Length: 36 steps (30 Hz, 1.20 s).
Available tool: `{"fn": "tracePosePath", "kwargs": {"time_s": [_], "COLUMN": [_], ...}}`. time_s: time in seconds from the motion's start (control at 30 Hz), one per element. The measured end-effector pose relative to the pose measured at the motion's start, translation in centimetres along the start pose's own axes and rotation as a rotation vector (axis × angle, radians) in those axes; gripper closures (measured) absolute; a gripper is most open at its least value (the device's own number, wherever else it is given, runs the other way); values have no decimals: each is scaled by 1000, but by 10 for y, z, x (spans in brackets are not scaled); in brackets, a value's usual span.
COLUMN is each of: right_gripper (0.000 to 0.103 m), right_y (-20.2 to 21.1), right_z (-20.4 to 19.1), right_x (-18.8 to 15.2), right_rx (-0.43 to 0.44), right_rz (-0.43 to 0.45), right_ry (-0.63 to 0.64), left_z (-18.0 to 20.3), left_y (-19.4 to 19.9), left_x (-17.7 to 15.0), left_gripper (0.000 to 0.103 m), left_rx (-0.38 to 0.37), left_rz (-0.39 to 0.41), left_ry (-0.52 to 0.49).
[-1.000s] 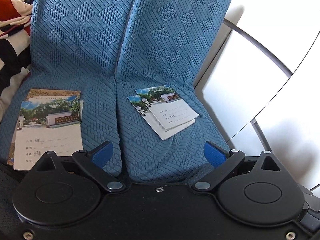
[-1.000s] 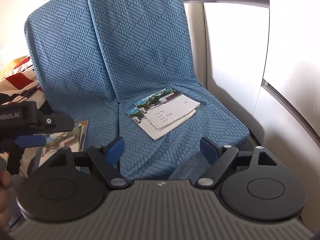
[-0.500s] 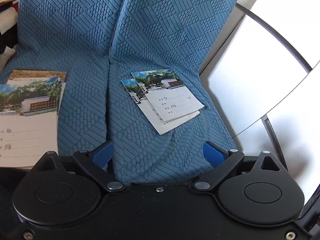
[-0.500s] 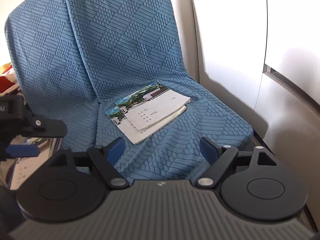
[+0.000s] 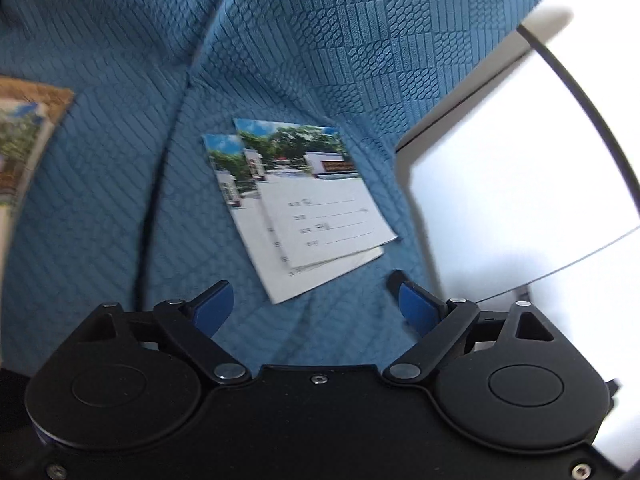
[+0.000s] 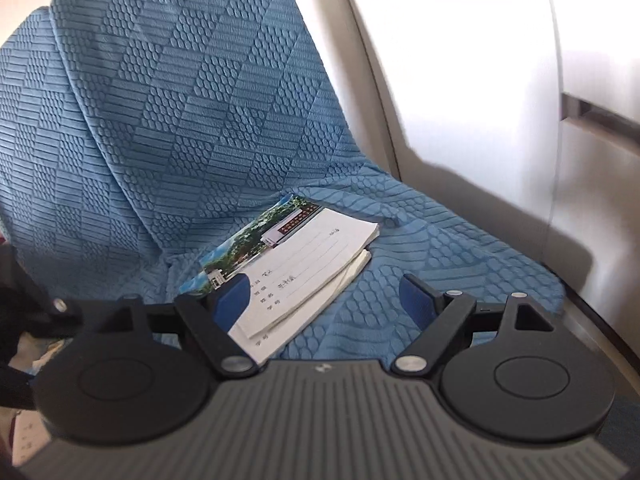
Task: Organize objects
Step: 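Move both open grippers toward the white photo cards on the seat, then slide both grippers' fingers around the edge of the top photo card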
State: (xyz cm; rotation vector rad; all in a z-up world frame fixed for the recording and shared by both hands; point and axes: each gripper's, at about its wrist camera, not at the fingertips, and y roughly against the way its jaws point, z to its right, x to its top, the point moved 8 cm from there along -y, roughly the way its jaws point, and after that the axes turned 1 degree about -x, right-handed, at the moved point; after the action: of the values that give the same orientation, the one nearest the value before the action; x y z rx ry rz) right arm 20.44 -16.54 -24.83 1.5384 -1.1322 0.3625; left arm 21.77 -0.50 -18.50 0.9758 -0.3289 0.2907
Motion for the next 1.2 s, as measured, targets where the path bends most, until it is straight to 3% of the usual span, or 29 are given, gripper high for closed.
{"fn": "tracePosePath", "kwargs": {"time_s": [0.23, 0.47, 0.53, 0.67, 0.83, 0.97, 1.07, 1.2], "right_gripper": [27, 70, 75, 82, 82, 85, 86, 86], "right_y": [-43, -69, -73, -84, -89, -92, -91, -89], "right_z": [2, 5, -3, -9, -1, 3, 9, 19], "right_x": [5, 6, 6, 1, 2, 1, 4, 8], "right_rx": [17, 54, 78, 94, 21, 17, 43, 91], "right_rz": [-22, -49, -38, -71, -80, -94, -106, -122], "right_ry": [-47, -77, -48, -31, -10, -25, -86, -212], "left_z": [-13, -29, -34, -40, -40, -38, -37, -27], "left_y": [-47, -86, -97, -113, -121, -124, -126, -124], "left_x": [23, 31, 30, 27, 27, 29, 31, 32], "left_gripper": [35, 60, 73, 75, 76, 76, 76, 76], "left_rx": [4, 16, 30, 44, 29, 11, -13, -20], "left_rz": [-27, -84, -111, -154, -157, -155, -157, -145], "left_ry": [70, 117, 124, 130, 161, 195, 222, 184]}}
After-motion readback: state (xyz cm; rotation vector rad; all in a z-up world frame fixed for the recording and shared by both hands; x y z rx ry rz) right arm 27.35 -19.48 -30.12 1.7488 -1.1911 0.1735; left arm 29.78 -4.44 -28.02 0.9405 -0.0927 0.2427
